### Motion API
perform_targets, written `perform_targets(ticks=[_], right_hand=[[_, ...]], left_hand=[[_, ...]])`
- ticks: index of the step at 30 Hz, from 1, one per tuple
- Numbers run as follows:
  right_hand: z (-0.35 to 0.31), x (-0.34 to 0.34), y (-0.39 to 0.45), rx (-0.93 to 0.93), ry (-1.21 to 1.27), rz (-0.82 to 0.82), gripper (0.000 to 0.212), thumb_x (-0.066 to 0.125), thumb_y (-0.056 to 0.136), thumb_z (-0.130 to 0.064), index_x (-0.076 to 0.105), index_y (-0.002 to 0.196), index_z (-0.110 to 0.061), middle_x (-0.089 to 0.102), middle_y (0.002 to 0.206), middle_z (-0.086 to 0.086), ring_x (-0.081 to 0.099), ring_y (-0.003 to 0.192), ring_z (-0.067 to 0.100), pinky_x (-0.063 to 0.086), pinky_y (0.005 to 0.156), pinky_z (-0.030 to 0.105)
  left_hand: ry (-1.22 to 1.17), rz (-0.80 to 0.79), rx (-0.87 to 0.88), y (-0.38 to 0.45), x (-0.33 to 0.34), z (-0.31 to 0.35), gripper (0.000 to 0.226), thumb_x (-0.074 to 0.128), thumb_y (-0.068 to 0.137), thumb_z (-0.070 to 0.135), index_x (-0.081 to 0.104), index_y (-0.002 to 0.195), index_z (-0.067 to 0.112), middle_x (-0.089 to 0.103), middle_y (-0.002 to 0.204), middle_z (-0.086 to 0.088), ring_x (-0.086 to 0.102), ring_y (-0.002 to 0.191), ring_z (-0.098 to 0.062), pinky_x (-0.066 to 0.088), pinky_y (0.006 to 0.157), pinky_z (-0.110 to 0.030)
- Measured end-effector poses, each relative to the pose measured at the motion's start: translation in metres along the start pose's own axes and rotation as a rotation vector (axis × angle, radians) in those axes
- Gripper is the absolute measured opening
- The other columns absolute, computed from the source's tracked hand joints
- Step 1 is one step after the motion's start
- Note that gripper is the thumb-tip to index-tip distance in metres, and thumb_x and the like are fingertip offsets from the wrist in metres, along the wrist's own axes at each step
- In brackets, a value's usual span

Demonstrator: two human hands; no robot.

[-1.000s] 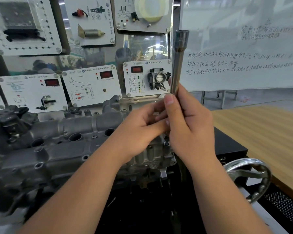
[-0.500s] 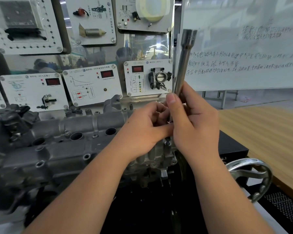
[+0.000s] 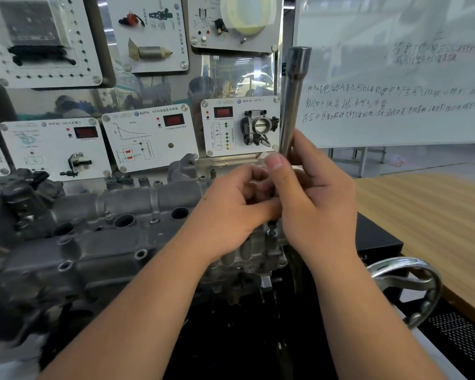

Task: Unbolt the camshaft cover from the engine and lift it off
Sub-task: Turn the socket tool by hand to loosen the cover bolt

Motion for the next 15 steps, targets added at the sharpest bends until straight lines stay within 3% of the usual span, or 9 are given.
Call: perform_targets(ticks=[3, 8, 11, 15], right_hand=[[-0.001, -0.0014, -0.001, -0.003, -0.004, 0.0, 0.025, 0.054, 0.102, -0.022, 0.069, 0.121, -0.017, 0.068, 0.079, -0.011, 0.07, 0.076, 0.017, 0.055, 0.067, 0.032], [-0.0013, 0.0028, -0.0029, -0.005, -0.018, -0.051, 0.044, 0.046, 0.105, -0.025, 0.052, 0.147, -0.016, 0.075, 0.099, -0.008, 0.072, 0.087, 0.013, 0.058, 0.074, 0.029], [0.0002, 0.0035, -0.003, -0.006, 0.016, -0.03, 0.044, 0.045, 0.105, -0.025, 0.049, 0.149, -0.018, 0.074, 0.101, -0.009, 0.071, 0.087, 0.01, 0.056, 0.075, 0.025], [-0.0031, 0.0038, -0.0008, -0.051, 0.017, -0.026, 0.021, 0.051, 0.104, -0.029, 0.063, 0.119, -0.021, 0.067, 0.083, -0.008, 0.069, 0.075, 0.02, 0.057, 0.065, 0.039]], left_hand=[[0.013, -0.004, -0.014, 0.0006, -0.0003, -0.0007, 0.043, 0.074, 0.066, 0.052, 0.065, 0.105, 0.036, 0.076, 0.083, 0.008, 0.075, 0.081, -0.013, 0.062, 0.077, -0.031], [-0.178, -0.083, -0.021, -0.0023, 0.0014, 0.0017, 0.034, 0.072, 0.086, 0.025, 0.066, 0.119, 0.025, 0.079, 0.103, 0.004, 0.073, 0.106, -0.014, 0.056, 0.098, -0.033], [-0.153, -0.045, -0.013, -0.0026, 0.0002, 0.0023, 0.035, 0.072, 0.084, 0.023, 0.067, 0.119, 0.022, 0.079, 0.1, -0.001, 0.075, 0.102, -0.019, 0.058, 0.097, -0.043], [-0.024, 0.015, -0.015, -0.0012, -0.0009, 0.004, 0.045, 0.077, 0.069, 0.044, 0.068, 0.109, 0.025, 0.077, 0.089, -0.006, 0.074, 0.09, -0.036, 0.06, 0.083, -0.057]])
Point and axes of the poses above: each hand's wrist, its own y-axis towards the middle knuckle, its own x-axis out of the palm, z = x × y, the point moved 6 cm from there along y, towards the middle knuckle
